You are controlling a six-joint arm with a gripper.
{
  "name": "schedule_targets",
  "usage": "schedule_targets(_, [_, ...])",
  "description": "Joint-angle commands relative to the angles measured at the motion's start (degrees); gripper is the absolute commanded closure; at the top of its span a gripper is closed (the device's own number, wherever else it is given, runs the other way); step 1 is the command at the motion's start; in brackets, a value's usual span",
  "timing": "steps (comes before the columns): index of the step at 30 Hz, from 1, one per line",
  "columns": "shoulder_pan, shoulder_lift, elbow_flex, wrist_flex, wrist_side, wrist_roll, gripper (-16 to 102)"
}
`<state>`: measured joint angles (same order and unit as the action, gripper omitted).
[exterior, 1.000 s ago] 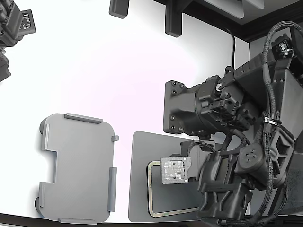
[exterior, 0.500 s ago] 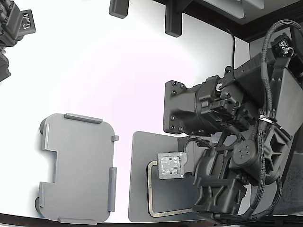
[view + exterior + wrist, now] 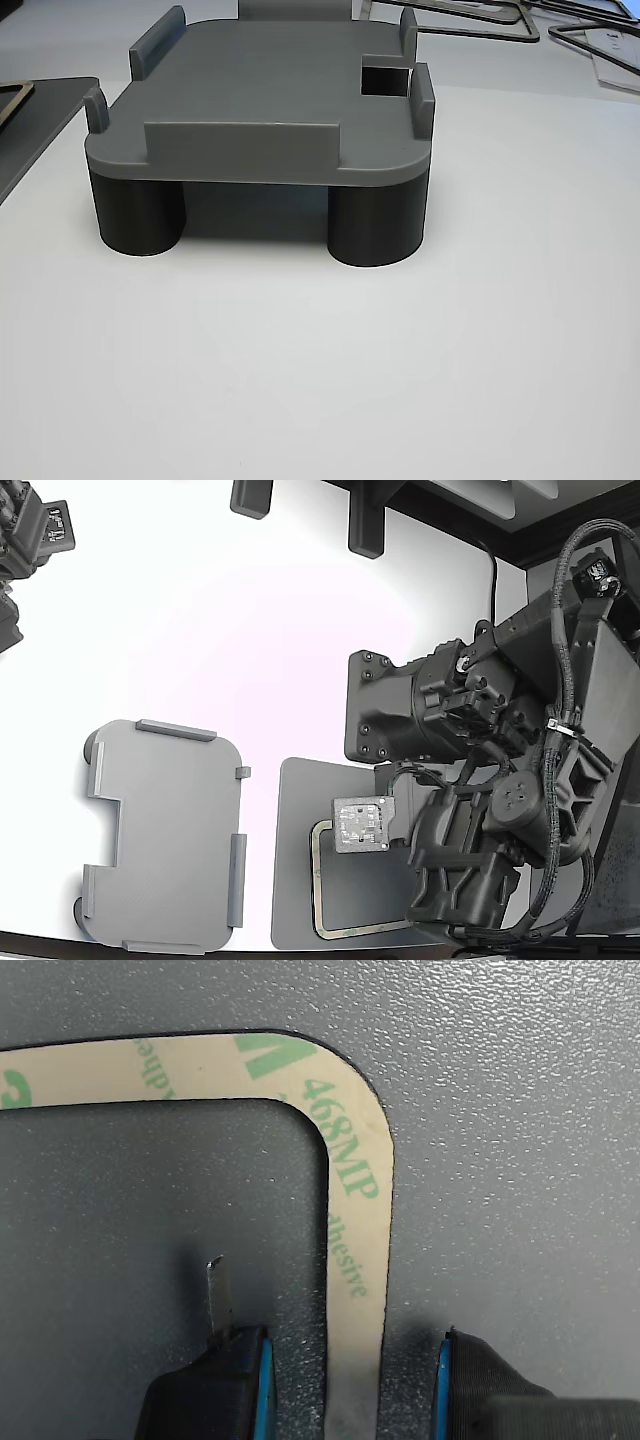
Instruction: Move top rectangular frame to the holder.
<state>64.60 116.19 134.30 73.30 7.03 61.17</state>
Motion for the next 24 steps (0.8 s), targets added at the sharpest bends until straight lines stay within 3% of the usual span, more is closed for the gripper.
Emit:
schedule_targets(1, [-0.62, 1.58, -0.97, -0.35, 0.18, -0.09, 22])
schedule_targets(9, [-0.79, 1.58, -0.18, -0.79, 0.18, -0.26, 24])
schedule_targets(24, [-0.88, 0.97, 1.23, -1.58, 0.35, -0.44, 48])
